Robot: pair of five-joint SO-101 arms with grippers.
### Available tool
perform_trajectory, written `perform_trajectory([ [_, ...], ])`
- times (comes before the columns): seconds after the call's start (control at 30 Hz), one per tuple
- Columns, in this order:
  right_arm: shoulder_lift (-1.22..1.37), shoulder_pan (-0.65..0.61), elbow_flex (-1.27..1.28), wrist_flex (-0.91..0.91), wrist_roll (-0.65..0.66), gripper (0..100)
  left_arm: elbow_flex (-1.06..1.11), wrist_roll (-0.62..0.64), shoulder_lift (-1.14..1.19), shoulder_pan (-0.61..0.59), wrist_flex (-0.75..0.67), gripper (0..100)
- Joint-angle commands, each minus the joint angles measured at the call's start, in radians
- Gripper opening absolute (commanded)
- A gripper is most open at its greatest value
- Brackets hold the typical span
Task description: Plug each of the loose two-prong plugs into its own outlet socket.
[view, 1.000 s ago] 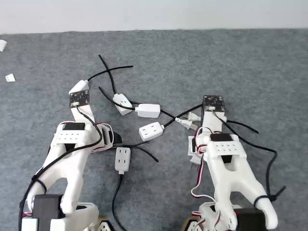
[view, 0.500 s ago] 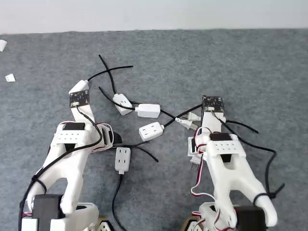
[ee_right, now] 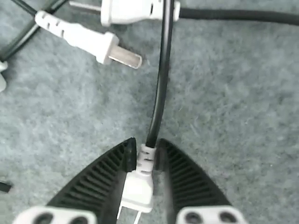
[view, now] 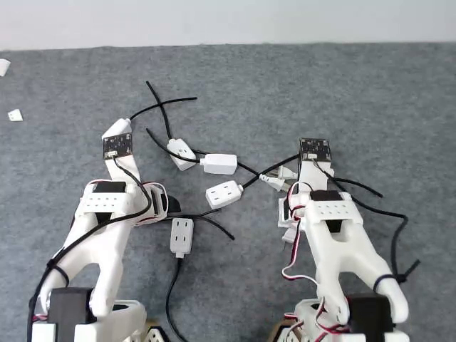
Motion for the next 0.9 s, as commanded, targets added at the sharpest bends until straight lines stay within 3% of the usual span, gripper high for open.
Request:
perform_trajectory([
  [0.0,0.001,0.005,-0.051,-0.005,-0.002,0.8,-0.005,-0.009,-0.003,-0.003,0.008,32],
  [0.53,-0.002,0.004,-0.083,0.076,0.061,1.3,-0.005,-0.014,-0.003,0.055,0.038,32],
  [0.73,-0.002,-0.050,-0.109,0.145,0.063,10.7,-0.005,-0.014,-0.003,0.052,0.037,32],
  [0.87,0.007,-0.056,-0.129,0.157,0.066,10.0,-0.005,-0.014,-0.003,0.052,0.037,32],
])
